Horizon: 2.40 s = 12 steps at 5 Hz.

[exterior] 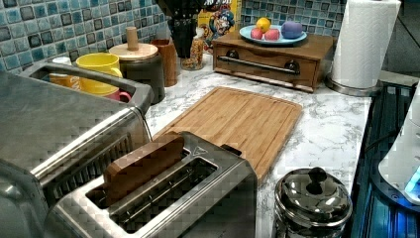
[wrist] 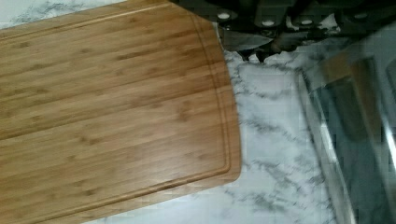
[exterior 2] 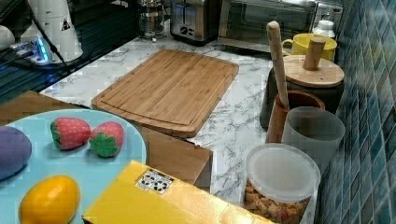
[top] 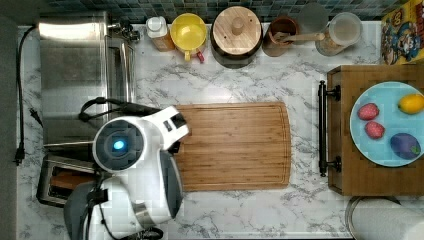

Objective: Turn on the toaster.

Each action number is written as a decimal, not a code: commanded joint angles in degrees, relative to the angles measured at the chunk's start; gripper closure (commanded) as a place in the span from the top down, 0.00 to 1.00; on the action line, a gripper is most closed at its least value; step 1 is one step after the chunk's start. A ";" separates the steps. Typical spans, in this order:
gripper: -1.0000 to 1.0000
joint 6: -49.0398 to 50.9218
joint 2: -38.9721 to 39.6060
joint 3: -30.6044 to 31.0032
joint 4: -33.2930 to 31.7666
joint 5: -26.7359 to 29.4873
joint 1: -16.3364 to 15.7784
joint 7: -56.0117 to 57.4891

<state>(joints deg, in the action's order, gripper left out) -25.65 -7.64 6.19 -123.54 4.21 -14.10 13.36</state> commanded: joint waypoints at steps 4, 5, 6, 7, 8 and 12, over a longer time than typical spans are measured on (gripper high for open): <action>0.00 -1.45 -4.13 9.65 -10.49 6.00 -5.17 -2.73; 0.00 -3.16 -5.53 9.80 -12.27 7.88 -3.87 -5.74; 0.00 -3.01 -6.46 10.24 -13.21 8.75 -3.40 -5.94; 0.00 -3.78 -6.11 10.59 -14.20 8.50 -4.09 -7.24; 0.00 -6.09 -7.15 9.93 -17.04 10.33 -5.27 -5.22; 0.00 -9.80 -6.65 8.62 -18.87 14.70 -6.81 -0.27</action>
<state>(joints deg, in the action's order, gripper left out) -34.30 -13.45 15.18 -141.00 17.67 -19.77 10.92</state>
